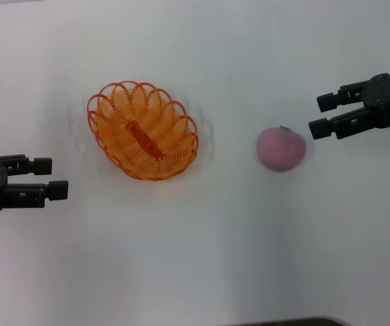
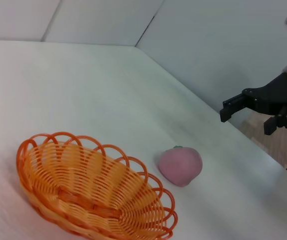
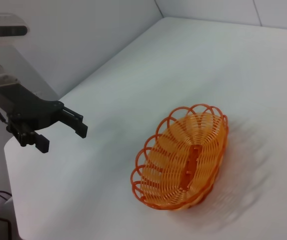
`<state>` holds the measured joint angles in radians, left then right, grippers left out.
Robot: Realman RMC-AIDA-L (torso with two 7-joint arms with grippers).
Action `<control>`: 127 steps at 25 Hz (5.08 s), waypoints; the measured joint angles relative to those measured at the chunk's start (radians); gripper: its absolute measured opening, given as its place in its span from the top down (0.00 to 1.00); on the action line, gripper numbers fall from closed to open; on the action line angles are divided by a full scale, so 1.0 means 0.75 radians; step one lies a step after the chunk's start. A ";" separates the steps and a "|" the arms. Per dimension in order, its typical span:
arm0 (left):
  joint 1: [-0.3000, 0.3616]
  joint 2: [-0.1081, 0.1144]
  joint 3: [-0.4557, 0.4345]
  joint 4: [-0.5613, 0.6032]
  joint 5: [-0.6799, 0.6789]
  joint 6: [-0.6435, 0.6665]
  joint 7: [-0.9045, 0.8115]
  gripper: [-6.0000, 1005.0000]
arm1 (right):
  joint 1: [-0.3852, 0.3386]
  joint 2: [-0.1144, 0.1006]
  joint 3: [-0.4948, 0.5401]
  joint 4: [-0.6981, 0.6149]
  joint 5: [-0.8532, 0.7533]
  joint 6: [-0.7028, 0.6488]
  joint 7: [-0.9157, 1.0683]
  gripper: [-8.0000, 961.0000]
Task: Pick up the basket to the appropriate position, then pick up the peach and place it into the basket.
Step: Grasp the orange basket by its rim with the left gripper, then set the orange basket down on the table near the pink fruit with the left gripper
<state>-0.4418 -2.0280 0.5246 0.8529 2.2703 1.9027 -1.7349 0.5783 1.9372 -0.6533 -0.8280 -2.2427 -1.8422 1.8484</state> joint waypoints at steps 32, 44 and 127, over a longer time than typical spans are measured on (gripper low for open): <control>-0.054 -0.018 -0.173 -0.101 -0.198 -0.166 -0.009 0.16 | 0.013 0.004 0.000 0.006 0.000 0.013 0.000 0.03; -0.130 -0.122 0.212 0.039 -0.201 -0.763 -0.294 0.16 | 0.015 0.006 -0.002 0.012 0.000 0.028 0.000 0.03; -0.097 -0.175 0.229 0.234 0.241 -0.608 -1.229 0.87 | 0.023 0.021 0.007 0.010 0.006 0.086 -0.016 0.04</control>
<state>-0.5142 -2.1592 0.6967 1.0283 2.4508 1.4468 -2.6567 0.5952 1.9527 -0.6484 -0.8205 -2.2381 -1.7777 1.8366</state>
